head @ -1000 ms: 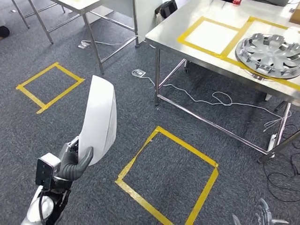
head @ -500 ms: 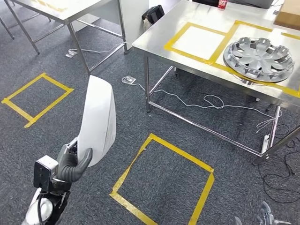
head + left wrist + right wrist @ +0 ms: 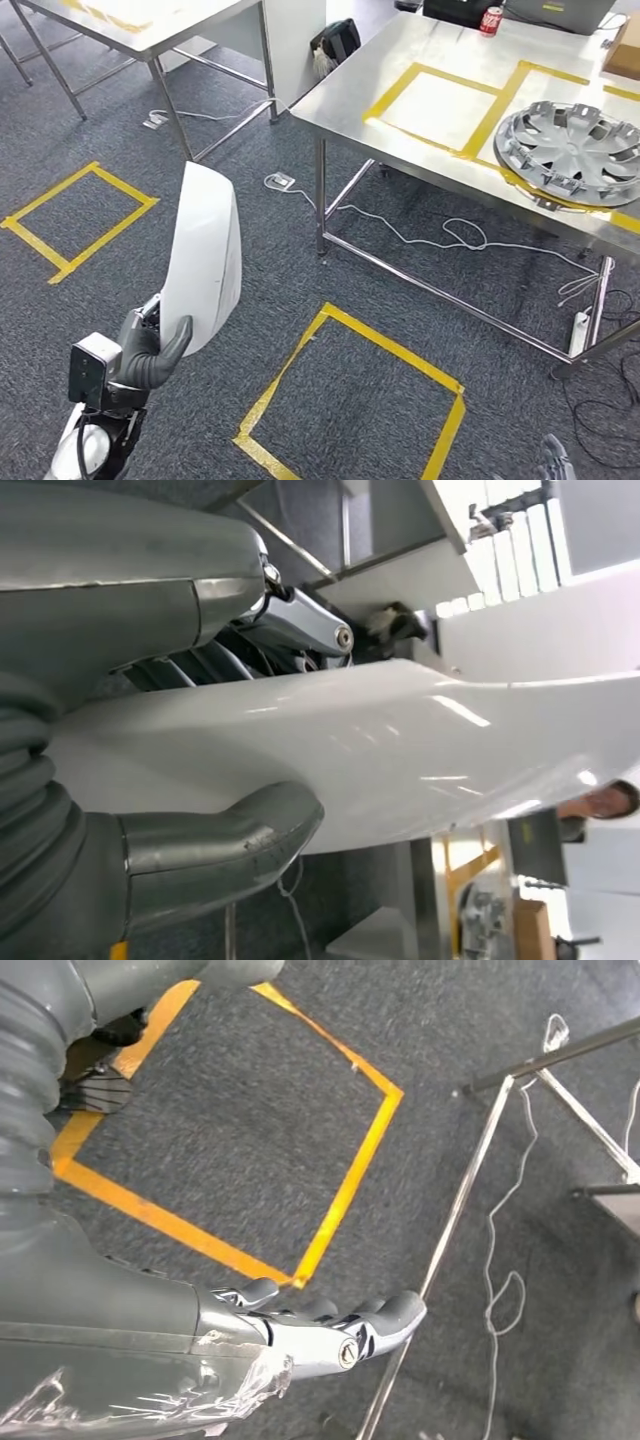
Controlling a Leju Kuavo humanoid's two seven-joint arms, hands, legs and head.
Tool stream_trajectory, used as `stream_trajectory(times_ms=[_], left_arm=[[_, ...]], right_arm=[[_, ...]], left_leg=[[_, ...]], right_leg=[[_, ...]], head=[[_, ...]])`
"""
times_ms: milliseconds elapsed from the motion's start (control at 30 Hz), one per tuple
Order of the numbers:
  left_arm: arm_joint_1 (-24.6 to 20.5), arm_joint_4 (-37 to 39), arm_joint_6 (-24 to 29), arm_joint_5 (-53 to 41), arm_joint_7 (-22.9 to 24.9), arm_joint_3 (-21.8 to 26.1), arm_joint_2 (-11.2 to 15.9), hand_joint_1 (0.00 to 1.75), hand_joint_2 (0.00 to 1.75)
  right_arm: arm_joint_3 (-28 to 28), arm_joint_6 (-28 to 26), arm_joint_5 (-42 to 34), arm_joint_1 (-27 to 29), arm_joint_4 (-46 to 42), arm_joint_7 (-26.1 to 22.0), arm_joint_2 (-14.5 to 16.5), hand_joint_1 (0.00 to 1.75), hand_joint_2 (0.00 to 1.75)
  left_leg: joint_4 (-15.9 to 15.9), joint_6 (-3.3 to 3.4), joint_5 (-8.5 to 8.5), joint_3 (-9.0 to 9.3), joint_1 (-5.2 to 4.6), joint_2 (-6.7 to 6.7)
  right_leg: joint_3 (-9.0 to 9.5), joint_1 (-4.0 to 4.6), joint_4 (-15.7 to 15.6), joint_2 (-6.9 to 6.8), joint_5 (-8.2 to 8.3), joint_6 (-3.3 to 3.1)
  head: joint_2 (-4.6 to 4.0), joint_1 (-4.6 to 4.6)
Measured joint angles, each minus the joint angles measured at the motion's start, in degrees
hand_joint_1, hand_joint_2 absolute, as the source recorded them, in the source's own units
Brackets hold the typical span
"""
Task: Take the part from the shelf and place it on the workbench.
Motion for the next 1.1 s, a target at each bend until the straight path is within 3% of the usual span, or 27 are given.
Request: stream_trajectory(times_ms=[67, 133, 200, 267, 300, 333, 367, 433, 467, 533, 633, 667, 700, 767, 800, 833, 867, 900, 933, 1000, 1033, 1100], left_arm=[[-0.02, -0.07, 0.15, -0.05, -0.02, 0.06, 0.01, 1.75, 1.75], [-0.07, -0.15, 0.25, -0.14, -0.06, 0.02, -0.02, 1.75, 1.75], [-0.17, -0.21, 0.29, -0.26, -0.11, -0.03, -0.03, 1.75, 1.75], [-0.19, -0.23, 0.27, -0.38, -0.14, -0.04, 0.00, 1.75, 1.75], [-0.17, -0.23, 0.26, -0.44, -0.14, -0.04, 0.01, 1.75, 1.75], [-0.17, -0.23, 0.25, -0.48, -0.14, -0.05, 0.00, 1.75, 1.75], [-0.17, -0.23, 0.25, -0.50, -0.14, -0.06, 0.00, 1.75, 1.75], [-0.18, -0.23, 0.24, -0.50, -0.14, -0.07, 0.01, 1.75, 1.75], [-0.19, -0.23, 0.23, -0.50, -0.14, -0.08, 0.01, 1.75, 1.75], [-0.16, -0.24, 0.21, -0.52, -0.14, -0.12, -0.01, 1.75, 1.75], [-0.13, -0.27, 0.19, -0.55, -0.15, -0.13, -0.01, 1.75, 1.75], [-0.15, -0.27, 0.19, -0.55, -0.16, -0.12, -0.01, 1.75, 1.75], [-0.16, -0.27, 0.19, -0.55, -0.16, -0.10, -0.02, 1.75, 1.75], [-0.22, -0.27, 0.19, -0.54, -0.18, -0.08, -0.02, 1.75, 1.75], [-0.19, -0.27, 0.19, -0.55, -0.18, -0.07, -0.02, 1.75, 1.75], [-0.16, -0.27, 0.17, -0.55, -0.18, -0.07, -0.01, 1.75, 1.75], [-0.15, -0.27, 0.16, -0.56, -0.18, -0.08, -0.02, 1.75, 1.75], [-0.16, -0.27, 0.15, -0.57, -0.18, -0.08, -0.02, 1.75, 1.75], [-0.18, -0.27, 0.14, -0.57, -0.18, -0.08, -0.02, 1.75, 1.75], [-0.22, -0.27, 0.13, -0.58, -0.16, -0.08, -0.01, 1.75, 1.75], [-0.24, -0.27, 0.12, -0.58, -0.16, -0.08, -0.01, 1.75, 1.75], [-0.31, -0.29, 0.10, -0.60, -0.15, -0.09, -0.01, 1.75, 1.75]], right_arm=[[-1.34, 1.84, 0.60, -0.36, -0.37, -0.55, 1.43, 0.00, 1.75], [-2.40, 3.18, 1.07, -0.80, -0.72, -0.91, 2.59, 0.00, 1.75], [-3.19, 4.38, 1.55, -1.31, -0.96, -1.14, 3.45, 0.00, 1.75], [-3.56, 5.18, 1.90, -1.73, -0.98, -1.21, 4.06, 0.00, 1.75], [-3.63, 5.40, 1.99, -1.84, -0.96, -1.21, 4.30, 0.00, 1.75], [-3.65, 5.55, 2.03, -1.92, -0.94, -1.22, 4.49, 0.00, 1.75], [-3.66, 5.65, 2.04, -2.00, -0.92, -1.22, 4.65, 0.00, 1.75], [-3.73, 5.74, 2.04, -2.18, -0.91, -1.22, 4.89, 0.00, 1.75], [-3.82, 5.75, 2.04, -2.27, -0.90, -1.22, 4.97, 0.00, 1.75], [-4.02, 5.75, 2.04, -2.42, -0.89, -1.22, 5.08, 0.00, 1.75], [-4.33, 5.77, 2.04, -2.62, -0.89, -1.25, 5.19, 0.00, 1.75], [-4.42, 5.78, 2.05, -2.69, -0.89, -1.26, 5.21, 0.00, 1.75], [-4.49, 5.80, 2.06, -2.72, -0.89, -1.26, 5.24, 0.00, 1.75], [-4.58, 5.82, 2.07, -2.73, -0.87, -1.27, 5.26, 0.00, 1.75], [-4.61, 5.82, 2.10, -2.72, -0.84, -1.26, 5.26, 0.00, 1.75], [-4.62, 5.82, 2.19, -2.71, -0.78, -1.25, 5.26, 0.00, 1.75], [-4.62, 5.82, 2.26, -2.71, -0.71, -1.26, 5.26, 0.00, 1.75], [-4.62, 5.81, 2.28, -2.71, -0.64, -1.29, 5.27, 0.00, 1.75], [-4.65, 5.81, 2.21, -2.70, -0.56, -1.33, 5.27, 0.00, 1.75], [-4.76, 5.81, 1.93, -2.70, -0.36, -1.40, 5.32, 0.00, 1.75], [-4.85, 5.82, 1.85, -2.71, -0.27, -1.43, 5.34, 0.00, 1.75], [-4.95, 5.83, 1.83, -2.74, -0.19, -1.48, 5.41, 0.00, 1.75]], left_leg=[[0.27, -0.52, -0.23, 0.14, 0.02, 0.00], [2.68, -1.02, -0.03, -0.74, 0.04, -0.01], [8.76, -1.59, -1.20, -4.38, 0.13, -0.03], [15.04, -1.92, -3.88, -9.35, 0.24, -0.03], [16.50, -1.97, -4.42, -11.11, 0.24, -0.03], [16.27, -1.95, -3.76, -11.99, 0.24, -0.03], [14.10, -1.88, -1.73, -11.87, 0.24, -0.03], [6.91, -1.75, 3.96, -10.15, 0.25, 0.00], [3.84, -1.62, 5.59, -9.39, 0.23, 0.03], [1.14, -1.22, 5.98, -8.87, 0.17, 0.03], [0.46, -0.16, 5.48, -7.41, 0.32, -0.08], [0.40, 0.17, 5.30, -6.72, 0.37, -0.08], [0.35, 0.42, 4.89, -6.13, 0.36, -0.06], [0.35, 0.71, 3.91, -5.17, 0.28, -0.06], [0.35, 0.77, 3.34, -4.56, 0.24, -0.08], [0.35, 0.80, 2.72, -3.80, 0.21, -0.12], [0.35, 0.80, 2.03, -2.86, 0.17, -0.16], [0.34, 0.76, 1.33, -1.85, 0.13, -0.18], [0.36, 0.67, 0.60, -0.91, 0.08, -0.20], [0.39, 0.22, -0.71, 0.40, -0.03, -0.26], [0.50, -0.12, -1.12, 0.80, -0.04, -0.29], [0.90, -0.77, -1.40, 1.17, 0.05, -0.30]], right_leg=[[0.58, 0.12, -0.16, 0.19, -0.28, -0.88], [1.79, -0.15, -0.65, 0.31, -0.56, -1.55], [3.13, -0.33, -1.18, 0.34, -1.23, -2.07], [4.10, -0.35, -1.35, 0.45, -2.07, -2.25], [4.60, -0.35, -1.35, 0.53, -2.53, -2.25], [5.24, -0.36, -1.35, 0.61, -3.03, -2.20], [6.03, -0.40, -1.36, 0.69, -3.60, -2.09], [7.29, -0.43, -1.34, 0.81, -4.89, -1.60], [7.62, -0.39, -1.35, 0.87, -5.53, -1.26], [8.28, -0.25, -1.65, 0.94, -6.32, -0.53], [9.54, -0.25, -1.36, 0.71, -6.97, 0.36], [8.83, -0.26, 0.42, 0.54, -7.54, 0.55], [6.98, -0.27, 3.76, 0.38, -8.46, 0.71], [1.81, -0.27, 11.38, 0.25, -11.22, 0.91], [-0.53, -0.26, 13.82, 0.25, -12.47, 0.95], [-1.90, -0.26, 14.16, 0.25, -12.76, 0.91], [-2.50, -0.25, 12.79, 0.25, -11.82, 0.80], [-2.27, -0.24, 9.79, 0.25, -9.38, 0.59], [-1.87, -0.20, 6.19, 0.24, -5.82, 0.31], [-0.90, 0.01, 1.47, 0.17, -1.15, -0.23], [-0.69, 0.15, 0.56, 0.16, -0.17, -0.50], [0.39, 0.21, 0.15, 0.24, -0.29, -0.97]], head=[[0.00, -0.06], [0.00, -0.18], [0.00, -0.35], [0.00, -0.43], [0.00, -0.45], [0.00, -0.44], [0.00, -0.44], [0.00, -0.50], [0.00, -0.62], [0.00, -0.81], [0.01, -0.72], [0.01, -0.61], [0.01, -0.55], [0.00, -0.44], [0.00, -0.42], [0.00, -0.40], [0.00, -0.40], [0.00, -0.38], [0.00, -0.37], [0.00, -0.44], [0.00, -0.48], [0.00, -0.55]])
